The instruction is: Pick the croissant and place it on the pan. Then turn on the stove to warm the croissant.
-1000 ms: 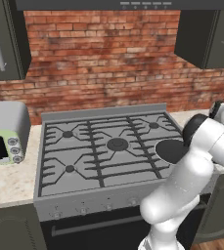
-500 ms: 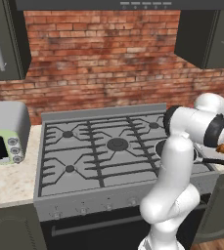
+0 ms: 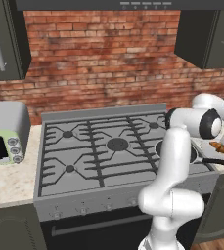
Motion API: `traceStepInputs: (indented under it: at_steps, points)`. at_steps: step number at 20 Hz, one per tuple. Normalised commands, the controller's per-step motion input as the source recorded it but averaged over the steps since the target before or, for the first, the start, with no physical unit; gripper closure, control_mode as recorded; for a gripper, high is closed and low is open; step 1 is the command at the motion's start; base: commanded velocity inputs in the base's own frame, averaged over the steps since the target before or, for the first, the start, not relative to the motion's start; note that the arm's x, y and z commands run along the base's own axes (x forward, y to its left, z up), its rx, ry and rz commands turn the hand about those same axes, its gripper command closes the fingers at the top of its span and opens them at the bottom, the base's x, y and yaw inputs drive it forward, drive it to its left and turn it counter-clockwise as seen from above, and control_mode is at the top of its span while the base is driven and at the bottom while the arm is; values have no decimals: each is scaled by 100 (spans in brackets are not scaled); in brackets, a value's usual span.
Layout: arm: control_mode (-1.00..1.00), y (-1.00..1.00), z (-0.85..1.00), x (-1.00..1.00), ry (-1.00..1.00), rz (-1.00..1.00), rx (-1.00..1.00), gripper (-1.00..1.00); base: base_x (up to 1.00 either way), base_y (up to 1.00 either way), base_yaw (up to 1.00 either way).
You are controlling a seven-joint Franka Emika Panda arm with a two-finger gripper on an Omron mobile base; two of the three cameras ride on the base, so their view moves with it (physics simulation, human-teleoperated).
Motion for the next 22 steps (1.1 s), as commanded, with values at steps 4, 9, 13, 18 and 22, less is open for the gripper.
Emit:
traceStepInputs:
  at_steps: [4, 9, 13, 18, 22]
  points:
    - [-100, -4, -7, 45, 8, 1, 1, -100, 0, 0, 0]
    - [-100, 7, -7, 10, 12, 2, 0, -100, 0, 0, 0]
    - [-100, 18, -1, -5, 19, 3, 0, -100, 0, 0, 0]
    - [-100, 27, -6, -13, 8, 2, 0, -100, 0, 0, 0]
    - [-100, 22, -21, -26, -6, 0, 0, -100, 0, 0, 0]
